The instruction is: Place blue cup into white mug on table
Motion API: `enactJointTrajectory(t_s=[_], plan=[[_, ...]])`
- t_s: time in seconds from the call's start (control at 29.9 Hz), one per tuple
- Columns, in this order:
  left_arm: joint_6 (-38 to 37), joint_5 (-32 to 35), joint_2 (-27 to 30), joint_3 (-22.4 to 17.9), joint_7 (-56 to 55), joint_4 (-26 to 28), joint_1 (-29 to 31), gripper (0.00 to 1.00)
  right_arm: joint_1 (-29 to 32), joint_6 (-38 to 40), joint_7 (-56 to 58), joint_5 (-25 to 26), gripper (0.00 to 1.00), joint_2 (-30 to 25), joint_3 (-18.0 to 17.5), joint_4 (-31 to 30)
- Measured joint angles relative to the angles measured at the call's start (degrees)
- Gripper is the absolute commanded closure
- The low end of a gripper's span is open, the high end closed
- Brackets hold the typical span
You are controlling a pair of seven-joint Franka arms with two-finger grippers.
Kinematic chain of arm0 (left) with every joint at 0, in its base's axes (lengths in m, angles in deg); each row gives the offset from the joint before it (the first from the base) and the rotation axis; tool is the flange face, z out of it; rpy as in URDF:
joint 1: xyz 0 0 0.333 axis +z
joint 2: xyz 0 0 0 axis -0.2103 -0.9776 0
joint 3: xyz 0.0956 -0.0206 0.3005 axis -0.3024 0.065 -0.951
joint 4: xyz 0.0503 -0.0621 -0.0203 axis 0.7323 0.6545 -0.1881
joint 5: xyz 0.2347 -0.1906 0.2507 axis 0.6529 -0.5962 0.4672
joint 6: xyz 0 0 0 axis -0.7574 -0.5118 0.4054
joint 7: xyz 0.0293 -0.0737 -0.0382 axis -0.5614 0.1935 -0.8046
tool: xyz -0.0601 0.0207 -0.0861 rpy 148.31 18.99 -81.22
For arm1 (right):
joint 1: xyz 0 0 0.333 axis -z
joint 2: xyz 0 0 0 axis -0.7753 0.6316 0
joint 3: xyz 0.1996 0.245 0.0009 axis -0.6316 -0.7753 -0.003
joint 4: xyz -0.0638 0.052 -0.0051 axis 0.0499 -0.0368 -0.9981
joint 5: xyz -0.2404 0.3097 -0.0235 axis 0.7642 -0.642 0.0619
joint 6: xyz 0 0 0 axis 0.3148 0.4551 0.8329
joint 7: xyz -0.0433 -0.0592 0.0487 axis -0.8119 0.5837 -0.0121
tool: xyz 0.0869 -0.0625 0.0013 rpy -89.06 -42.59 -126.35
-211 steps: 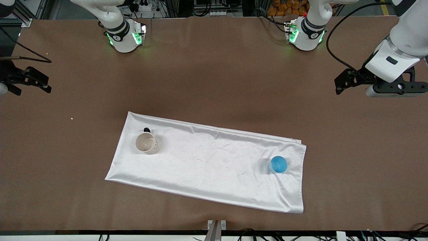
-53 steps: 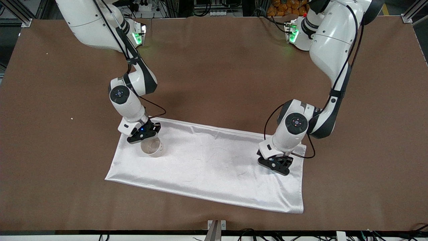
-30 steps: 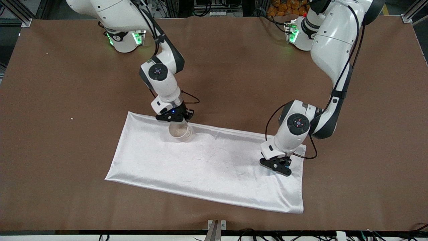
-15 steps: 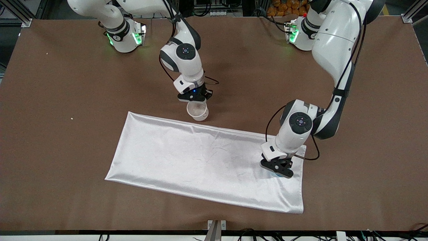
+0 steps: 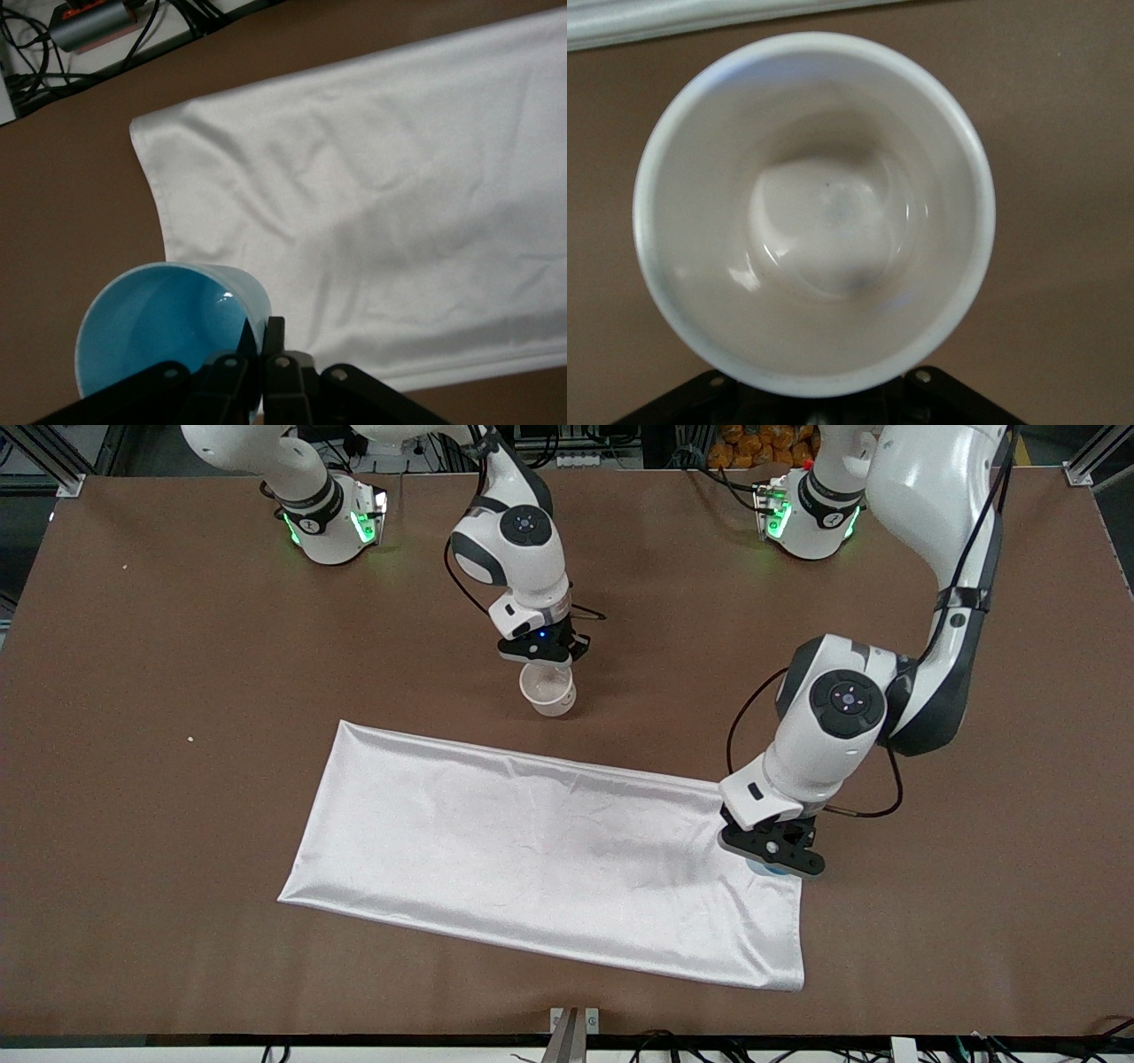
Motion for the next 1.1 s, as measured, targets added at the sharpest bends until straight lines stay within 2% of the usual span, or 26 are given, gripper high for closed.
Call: enactJointTrajectory(t_s=[0.27,0.53,0.8,1.1], plan=[[-10.6,-0.1,10.2,0.5,-3.5,3.9,0.0,1.0,-2.0,4.4,-0.9,0.7,1.0,0.0,0.1,2.6],[-16.7,-0.1,19.5,0.6,-6.3,9.5,0.0,1.0,-2.1,5.0,-1.0,7.7,1.0,0.4,0.3,2.9],[-21.0,-0.1,26.4,0.6,-6.8,13.7,0.0,1.0,-2.1,4.9,-1.1,9.8,1.0,2.1,0.3,3.3],[-21.8,-2.5,31.6,0.6,-7.8,18.3,0.7,1.0,-2.1,4.8,-1.1,10.0,1.0,4.3,0.3,4.7]])
